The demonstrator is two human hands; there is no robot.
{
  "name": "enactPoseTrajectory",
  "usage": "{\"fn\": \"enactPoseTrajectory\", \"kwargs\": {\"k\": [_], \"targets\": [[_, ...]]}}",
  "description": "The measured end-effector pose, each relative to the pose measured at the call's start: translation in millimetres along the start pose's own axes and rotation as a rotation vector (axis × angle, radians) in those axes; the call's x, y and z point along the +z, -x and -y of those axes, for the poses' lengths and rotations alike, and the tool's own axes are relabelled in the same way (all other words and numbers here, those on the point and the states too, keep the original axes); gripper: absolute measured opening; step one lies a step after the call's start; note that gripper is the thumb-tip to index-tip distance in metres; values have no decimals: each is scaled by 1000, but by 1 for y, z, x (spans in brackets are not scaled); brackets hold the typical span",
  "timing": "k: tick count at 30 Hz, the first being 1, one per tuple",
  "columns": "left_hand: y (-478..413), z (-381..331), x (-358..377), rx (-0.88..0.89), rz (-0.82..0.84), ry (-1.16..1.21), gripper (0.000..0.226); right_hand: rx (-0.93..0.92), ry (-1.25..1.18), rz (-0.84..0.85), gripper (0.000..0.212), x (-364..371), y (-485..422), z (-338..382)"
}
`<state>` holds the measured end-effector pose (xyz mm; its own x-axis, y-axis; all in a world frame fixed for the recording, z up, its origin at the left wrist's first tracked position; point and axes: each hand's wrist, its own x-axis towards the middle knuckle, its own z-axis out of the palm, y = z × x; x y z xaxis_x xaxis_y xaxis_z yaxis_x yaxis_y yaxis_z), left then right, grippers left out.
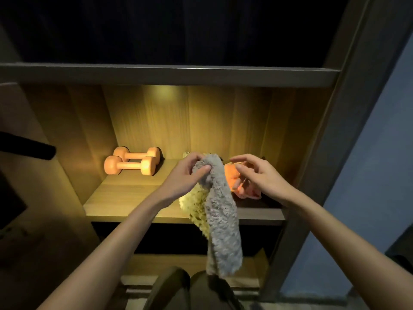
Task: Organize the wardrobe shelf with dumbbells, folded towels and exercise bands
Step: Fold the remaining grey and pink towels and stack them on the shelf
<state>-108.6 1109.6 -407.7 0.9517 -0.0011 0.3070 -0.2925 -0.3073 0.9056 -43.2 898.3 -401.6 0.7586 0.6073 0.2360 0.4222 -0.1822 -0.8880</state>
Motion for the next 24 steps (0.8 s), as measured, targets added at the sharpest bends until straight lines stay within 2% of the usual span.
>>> {"fn": "enactPoseTrajectory", "kwargs": {"k": [2, 5, 8, 11, 16, 19, 22, 24], "targets": [[11, -8, -10, -32, 97, -14, 7, -36, 52, 0, 29, 9, 1, 6], [28, -21, -23, -37, 112, -67, 11, -6, 150, 127, 35, 28, 2, 17], [41, -30, -34, 8, 49, -176, 13, 11, 217, 285, 27, 47, 3, 20], [50, -31, -46, 52, -17, -173, 13, 33, 190, 342, 11, 59, 6, 21], [57, -29, -66, 27, -217, -111, 15, 109, 93, 449, 26, 68, 9, 18], [59, -31, -74, 43, -250, -87, 21, 133, 91, 481, 31, 72, 14, 16], [59, -33, -75, 64, -248, -108, 20, 43, 234, 505, 16, 77, 16, 16], [58, -34, -77, 68, -320, -126, 18, 25, 297, 497, 12, 80, 15, 13]]}}
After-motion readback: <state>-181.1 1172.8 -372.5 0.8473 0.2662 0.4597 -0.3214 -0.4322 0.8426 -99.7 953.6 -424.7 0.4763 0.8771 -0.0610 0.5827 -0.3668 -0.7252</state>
